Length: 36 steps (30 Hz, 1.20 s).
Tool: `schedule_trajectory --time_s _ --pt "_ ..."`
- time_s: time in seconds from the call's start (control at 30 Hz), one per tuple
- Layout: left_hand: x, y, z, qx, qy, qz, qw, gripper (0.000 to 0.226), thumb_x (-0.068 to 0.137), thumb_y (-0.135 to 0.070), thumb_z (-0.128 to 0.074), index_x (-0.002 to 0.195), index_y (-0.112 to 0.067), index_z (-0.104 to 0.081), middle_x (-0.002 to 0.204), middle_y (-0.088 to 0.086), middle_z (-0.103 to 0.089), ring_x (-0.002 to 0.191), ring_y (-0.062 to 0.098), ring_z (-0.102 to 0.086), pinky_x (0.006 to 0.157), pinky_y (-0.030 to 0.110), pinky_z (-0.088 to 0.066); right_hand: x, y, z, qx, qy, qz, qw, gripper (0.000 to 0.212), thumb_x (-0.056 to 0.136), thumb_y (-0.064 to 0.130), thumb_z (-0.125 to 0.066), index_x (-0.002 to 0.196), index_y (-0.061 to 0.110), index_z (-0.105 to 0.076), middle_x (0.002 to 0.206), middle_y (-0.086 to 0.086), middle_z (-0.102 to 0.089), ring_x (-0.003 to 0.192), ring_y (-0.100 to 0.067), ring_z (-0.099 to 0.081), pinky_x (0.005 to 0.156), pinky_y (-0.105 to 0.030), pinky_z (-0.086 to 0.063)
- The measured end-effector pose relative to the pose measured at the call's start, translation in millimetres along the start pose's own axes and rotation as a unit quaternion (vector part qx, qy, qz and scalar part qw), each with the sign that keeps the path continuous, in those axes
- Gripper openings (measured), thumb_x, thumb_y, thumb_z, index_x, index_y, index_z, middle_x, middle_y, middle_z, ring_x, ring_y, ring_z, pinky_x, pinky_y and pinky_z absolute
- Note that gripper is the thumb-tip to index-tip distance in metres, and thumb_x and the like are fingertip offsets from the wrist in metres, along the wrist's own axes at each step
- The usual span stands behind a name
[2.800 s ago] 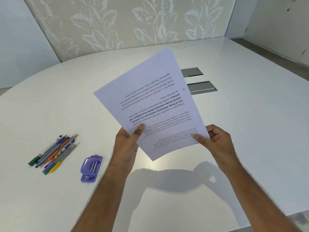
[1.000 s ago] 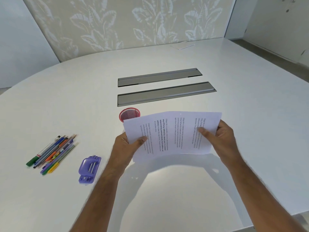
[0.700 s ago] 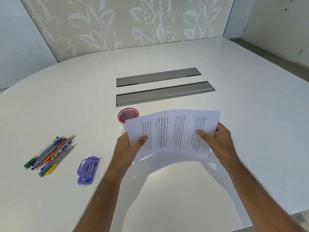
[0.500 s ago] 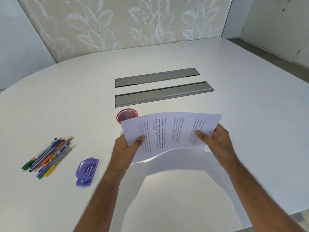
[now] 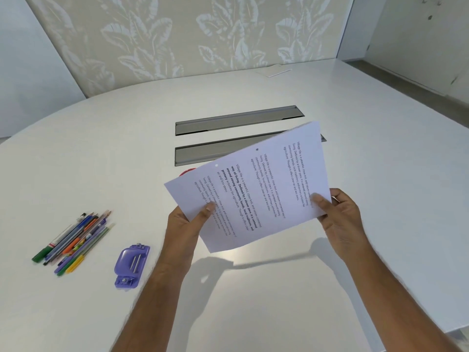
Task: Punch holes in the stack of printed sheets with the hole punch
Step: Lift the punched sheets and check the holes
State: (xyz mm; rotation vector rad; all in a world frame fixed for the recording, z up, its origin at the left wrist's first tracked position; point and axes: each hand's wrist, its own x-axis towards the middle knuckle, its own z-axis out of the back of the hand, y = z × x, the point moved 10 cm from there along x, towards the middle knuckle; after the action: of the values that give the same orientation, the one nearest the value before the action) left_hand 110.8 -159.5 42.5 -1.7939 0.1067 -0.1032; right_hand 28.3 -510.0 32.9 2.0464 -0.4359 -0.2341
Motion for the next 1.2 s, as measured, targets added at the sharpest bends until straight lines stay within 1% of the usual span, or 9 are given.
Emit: schedule_trajectory --time_s 0.1,0.4,0.47,0.57,0.63,0.73,0.87,1.03,1.2 --pt "-1.7 4.3 -2.9 -0.03 0.0 0.014 0.999 0.051 0.081 -0.04 -0.087 0.126 -0.022 -0.073 0.127 0.005 -0.078 0.112 0.024 -0.074 0.095 0.042 -0.058 0.3 -9.0 0.8 0.056 -0.031 -0.019 0.998 0.022 0.081 0.013 -0.091 0.094 0.022 -0.076 0.117 -0.014 -0.081 0.098 -0.021 -0.081 0.084 -0.031 -0.064" --pt "-11.6 10.6 -27.8 -0.115 0.015 0.03 0.993 0.039 0.095 -0.013 -0.075 0.131 -0.026 -0.07 0.136 0.007 -0.073 0.123 0.027 -0.069 0.098 0.04 -0.058 -5.7 -42.6 -23.9 0.17 -0.03 -0.047 0.984 0.027 0.092 0.006 -0.076 0.116 0.017 -0.079 0.133 -0.013 -0.075 0.114 -0.02 -0.077 0.091 -0.033 -0.063" --pt "-15.9 15.7 -34.9 -0.121 0.019 0.04 0.992 0.036 0.097 -0.009 -0.073 0.125 -0.031 -0.074 0.134 0.006 -0.074 0.121 0.024 -0.071 0.095 0.037 -0.061 -7.0 -50.0 -28.4 0.151 -0.028 -0.06 0.986 0.031 0.093 0.005 -0.077 0.124 0.01 -0.075 0.131 -0.015 -0.076 0.117 -0.025 -0.075 0.095 -0.038 -0.062" --pt "-19.3 24.4 -36.2 -0.109 0.013 0.059 0.992 0.033 0.093 -0.012 -0.078 0.121 -0.028 -0.076 0.129 0.006 -0.077 0.116 0.024 -0.074 0.09 0.036 -0.062 -6.2 -51.6 -26.5 0.098 -0.048 -0.061 0.992 0.024 0.092 0.005 -0.08 0.115 0.004 -0.074 0.127 -0.02 -0.075 0.107 -0.026 -0.077 0.087 -0.035 -0.064" --pt "-18.5 27.9 -31.5 -0.095 0.003 0.059 0.994 0.036 0.091 -0.01 -0.078 0.123 -0.026 -0.075 0.126 0.006 -0.078 0.113 0.025 -0.075 0.086 0.035 -0.063 -3.8 -45.6 -23.8 0.072 -0.048 -0.042 0.995 0.034 0.094 0.003 -0.077 0.127 0.002 -0.071 0.131 -0.02 -0.073 0.111 -0.024 -0.078 0.09 -0.035 -0.064" --pt "-14.1 28.3 -21.7 -0.09 -0.014 0.055 0.994 0.045 0.089 -0.01 -0.08 0.132 -0.018 -0.07 0.13 0.008 -0.076 0.116 0.026 -0.073 0.092 0.039 -0.061 -1.2 -35.9 -19.6 0.031 -0.033 -0.025 0.999 0.045 0.096 0.004 -0.075 0.14 0.005 -0.066 0.137 -0.016 -0.072 0.124 -0.028 -0.072 0.098 -0.038 -0.062" --pt "-8.8 30.1 -5.8 -0.043 -0.041 0.067 0.996 0.028 0.089 -0.011 -0.082 0.109 -0.029 -0.076 0.124 0.006 -0.078 0.109 0.028 -0.073 0.085 0.039 -0.06 -2.2 -21.7 -9.8 -0.004 -0.027 0.005 1.0 0.041 0.097 0.006 -0.075 0.136 0.015 -0.07 0.136 -0.012 -0.074 0.123 -0.028 -0.073 0.097 -0.039 -0.062" --pt "-15.9 29.0 -19.2 0.085 0.025 0.036 0.995 0.027 0.096 -0.003 -0.073 0.111 -0.026 -0.073 0.109 -0.002 -0.082 0.086 0.016 -0.078 0.067 0.027 -0.06 -2.9 -12.8 13.8 -0.072 -0.065 0.015 0.995 0.029 0.093 0.017 -0.08 0.123 0.017 -0.078 0.124 -0.01 -0.08 0.112 -0.03 -0.078 0.091 -0.041 -0.065" --pt "-30.6 50.8 -51.6 0.121 0.082 0.06 0.987 0.032 0.096 0.0 -0.071 0.118 -0.024 -0.072 0.093 -0.008 -0.078 0.071 0.013 -0.072 0.06 0.025 -0.058 0.3 -8.7 31.0 -0.119 -0.065 0.024 0.99 0.025 0.093 0.021 -0.082 0.117 0.016 -0.079 0.118 -0.009 -0.082 0.103 -0.027 -0.08 0.08 -0.035 -0.065"
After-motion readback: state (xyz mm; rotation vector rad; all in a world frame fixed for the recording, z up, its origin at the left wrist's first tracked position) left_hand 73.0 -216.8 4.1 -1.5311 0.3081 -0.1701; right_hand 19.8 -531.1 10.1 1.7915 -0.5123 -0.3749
